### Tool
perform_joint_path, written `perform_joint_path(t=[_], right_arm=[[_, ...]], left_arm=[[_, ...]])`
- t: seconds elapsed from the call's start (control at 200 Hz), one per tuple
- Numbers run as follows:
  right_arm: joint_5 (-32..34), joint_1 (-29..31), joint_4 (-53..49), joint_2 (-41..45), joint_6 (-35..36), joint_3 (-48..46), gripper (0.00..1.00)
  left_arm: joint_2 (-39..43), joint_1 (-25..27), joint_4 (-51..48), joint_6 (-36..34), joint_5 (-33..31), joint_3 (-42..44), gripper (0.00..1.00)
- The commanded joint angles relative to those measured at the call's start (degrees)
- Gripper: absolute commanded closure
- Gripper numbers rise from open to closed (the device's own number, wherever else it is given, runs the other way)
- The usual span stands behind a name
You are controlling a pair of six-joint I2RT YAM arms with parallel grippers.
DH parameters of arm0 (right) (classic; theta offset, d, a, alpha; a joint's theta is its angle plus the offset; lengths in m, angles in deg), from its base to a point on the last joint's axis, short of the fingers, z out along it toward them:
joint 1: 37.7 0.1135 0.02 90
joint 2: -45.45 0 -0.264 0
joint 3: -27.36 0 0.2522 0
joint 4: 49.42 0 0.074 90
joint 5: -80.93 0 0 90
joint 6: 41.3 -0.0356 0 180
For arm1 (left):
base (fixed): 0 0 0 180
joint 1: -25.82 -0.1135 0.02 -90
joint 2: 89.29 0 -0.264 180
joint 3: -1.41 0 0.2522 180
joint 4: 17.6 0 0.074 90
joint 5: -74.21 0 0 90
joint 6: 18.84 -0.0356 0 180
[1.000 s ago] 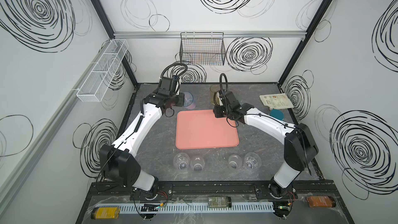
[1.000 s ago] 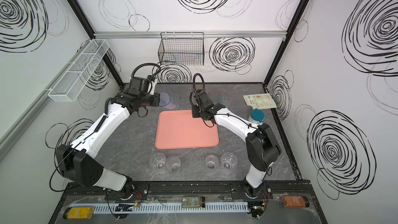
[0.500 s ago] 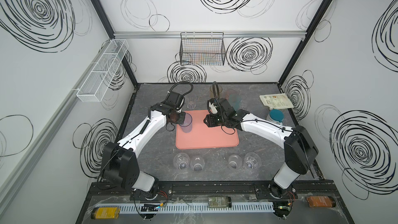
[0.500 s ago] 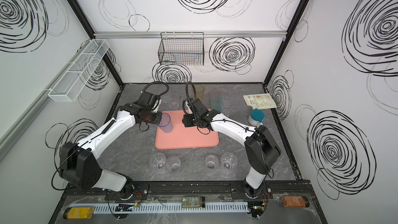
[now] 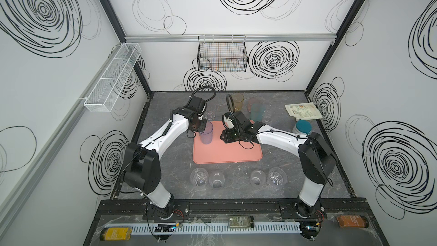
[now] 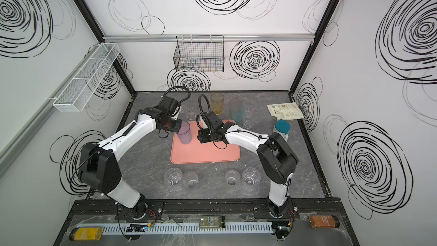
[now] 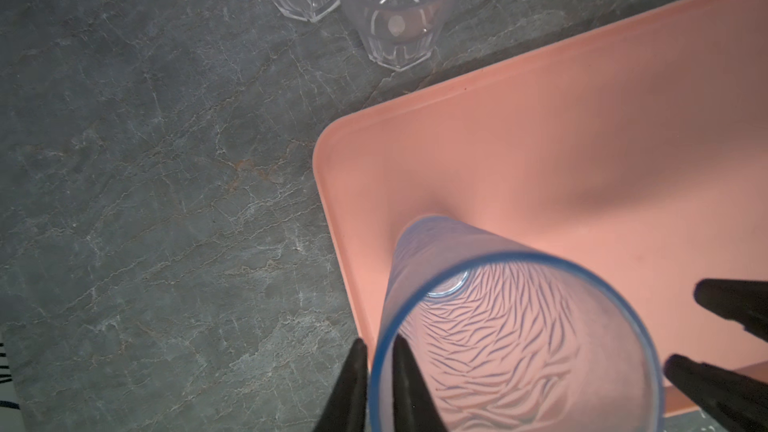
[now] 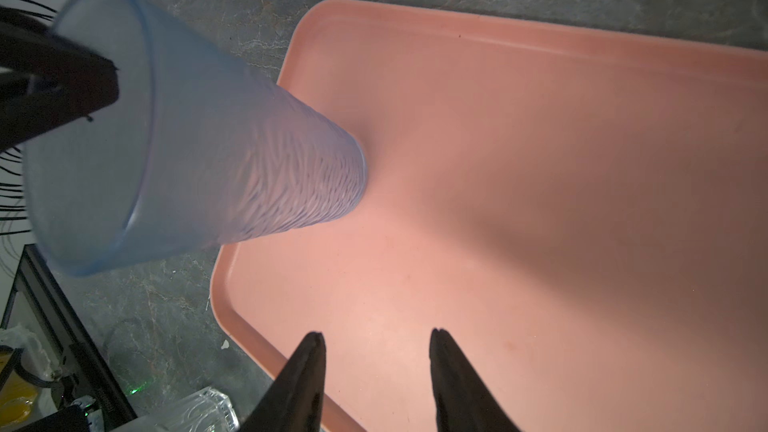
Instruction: Place the glasses into the tray
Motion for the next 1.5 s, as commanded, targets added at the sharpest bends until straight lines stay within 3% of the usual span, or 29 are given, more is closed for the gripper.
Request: perform_joint_path(t=[0.0, 0.145, 0.335, 0.435, 0.595, 0.82, 1.076, 1.496], right_arm=[[1.1, 1.8, 5.3, -0.6, 2.2, -0.5, 0.55], [3.8, 5.0, 14.1, -0.4, 3.3, -4.8, 0.51], [6.5, 7.2, 24.1, -2.5, 0.5, -8.3, 0.45], [10.6, 8.1, 27.2, -4.0, 0.5, -8.6, 0.43], [11.7, 8.0, 30.7, -7.4, 0.7, -8.2, 0.42], [11.2, 7.7, 31.2, -11.8, 1.5, -5.8, 0.43], [9.7, 6.4, 30.4, -17.1, 2.1, -0.7, 0.45], [11.0, 5.5, 28.2, -23.6, -1.0, 7.0, 0.46]], left_arm=[[0.8, 0.1, 3.0, 0.9, -1.0, -0.9, 0.76], [3.2, -0.6, 6.3, 2.1, 0.6, -0.1, 0.67], [11.8, -6.1, 15.8, 7.2, 8.9, 5.2, 0.55], [17.7, -9.4, 24.1, 10.3, 9.1, 11.0, 0.49], [23.6, -15.4, 36.7, 17.9, 7.2, 22.8, 0.34], [21.5, -20.8, 41.9, 24.7, 11.2, 30.2, 0.33], [18.6, -20.5, 46.2, 27.3, 8.1, 35.8, 0.33], [10.6, -20.4, 50.4, 31.9, 12.6, 38.9, 0.33]])
